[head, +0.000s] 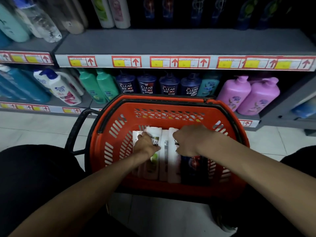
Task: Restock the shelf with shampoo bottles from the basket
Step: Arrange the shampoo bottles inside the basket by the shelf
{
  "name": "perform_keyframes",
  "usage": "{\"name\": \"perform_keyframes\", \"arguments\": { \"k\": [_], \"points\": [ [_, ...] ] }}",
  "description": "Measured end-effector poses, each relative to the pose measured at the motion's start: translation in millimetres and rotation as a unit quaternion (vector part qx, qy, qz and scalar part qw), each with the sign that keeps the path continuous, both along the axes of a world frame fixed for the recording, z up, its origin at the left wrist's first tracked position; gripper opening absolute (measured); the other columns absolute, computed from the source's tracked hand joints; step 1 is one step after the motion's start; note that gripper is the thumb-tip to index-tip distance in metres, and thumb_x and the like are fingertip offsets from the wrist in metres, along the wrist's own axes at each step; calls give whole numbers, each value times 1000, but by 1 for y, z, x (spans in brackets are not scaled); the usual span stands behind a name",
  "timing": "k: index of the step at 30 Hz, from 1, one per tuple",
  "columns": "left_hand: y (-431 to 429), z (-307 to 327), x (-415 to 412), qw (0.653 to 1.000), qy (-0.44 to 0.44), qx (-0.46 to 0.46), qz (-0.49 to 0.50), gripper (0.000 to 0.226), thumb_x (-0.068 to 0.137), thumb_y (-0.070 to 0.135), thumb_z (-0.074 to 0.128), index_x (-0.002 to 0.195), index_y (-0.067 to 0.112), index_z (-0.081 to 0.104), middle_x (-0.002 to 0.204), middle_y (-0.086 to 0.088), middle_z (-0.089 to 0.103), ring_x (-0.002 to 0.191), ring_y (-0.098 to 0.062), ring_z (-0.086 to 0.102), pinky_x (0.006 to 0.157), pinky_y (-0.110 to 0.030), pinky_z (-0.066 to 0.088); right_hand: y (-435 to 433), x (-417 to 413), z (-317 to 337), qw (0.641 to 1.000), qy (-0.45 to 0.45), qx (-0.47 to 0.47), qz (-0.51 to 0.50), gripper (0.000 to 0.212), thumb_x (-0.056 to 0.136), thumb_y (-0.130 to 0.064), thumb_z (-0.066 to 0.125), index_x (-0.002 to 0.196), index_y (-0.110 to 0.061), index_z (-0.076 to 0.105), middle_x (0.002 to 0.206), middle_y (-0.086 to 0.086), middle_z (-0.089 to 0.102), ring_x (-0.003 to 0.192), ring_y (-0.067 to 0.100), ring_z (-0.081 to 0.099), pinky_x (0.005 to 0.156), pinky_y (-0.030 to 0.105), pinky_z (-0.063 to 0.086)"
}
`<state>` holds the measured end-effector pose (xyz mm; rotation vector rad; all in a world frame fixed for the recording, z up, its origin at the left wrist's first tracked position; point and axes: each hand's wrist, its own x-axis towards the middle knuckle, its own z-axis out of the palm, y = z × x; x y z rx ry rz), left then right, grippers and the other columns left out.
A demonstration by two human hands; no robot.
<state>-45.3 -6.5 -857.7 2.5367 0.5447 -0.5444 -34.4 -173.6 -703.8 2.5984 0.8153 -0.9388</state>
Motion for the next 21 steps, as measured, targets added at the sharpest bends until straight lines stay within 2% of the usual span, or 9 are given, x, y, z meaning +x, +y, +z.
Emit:
{"name": "perform_keyframes", "arguments": {
  "k": [5,8,12,15,19,20,21],
  "points": [
    [5,-1,5,999,15,-15,41,82,64,51,90,123,9,52,127,-12,60,118,-29,58,90,-32,49,-5,-6,-20,1000,4,3,10,32,98,-34,53,125,-17,60,121,6,63,108,30,63,87,41,55],
    [5,0,4,999,28,-22,33,77,64,56,88,117,11,55,128,-14,56,114,-29,58,85,-31,48,-10,-9,-29,1000,8,3,3,33,99,-35,55,125,-17,60,121,6,62,106,29,64,87,42,56],
    [6,1,3,996,29,-70,53,82,66,44,91,125,7,50,128,-13,57,116,-29,58,85,-30,47,-16,-16,-33,1000,10,20,-13,36,99,-33,55,131,-17,58,125,6,61,112,30,62,88,43,55],
    [12,7,-1,991,20,-112,71,85,57,37,97,122,6,53,117,-9,67,113,-27,63,90,-33,53,-18,-22,-31,997,-16,66,-32,31,99,-33,56,123,-13,61,120,9,64,109,31,64,85,41,55],
    [29,24,0,980,-57,-167,87,100,34,60,94,118,19,62,109,5,73,106,-15,68,94,-33,55,-16,-28,-27,988,-43,127,-72,36,98,-41,57,118,-11,59,118,11,63,106,31,63,79,40,51],
    [29,40,-1,969,-85,-211,95,91,38,53,97,117,19,65,108,5,75,105,-14,70,96,-35,55,-15,-27,-26,985,-48,144,-88,39,97,-43,58,119,-11,57,120,12,62,108,32,62,81,40,50],
    [27,60,-3,954,-107,-258,107,74,50,37,99,114,17,68,106,3,77,103,-16,71,97,-38,55,-14,-26,-26,980,-49,164,-104,43,96,-45,59,122,-11,56,122,12,60,111,33,61,83,40,50]
  ]
}}
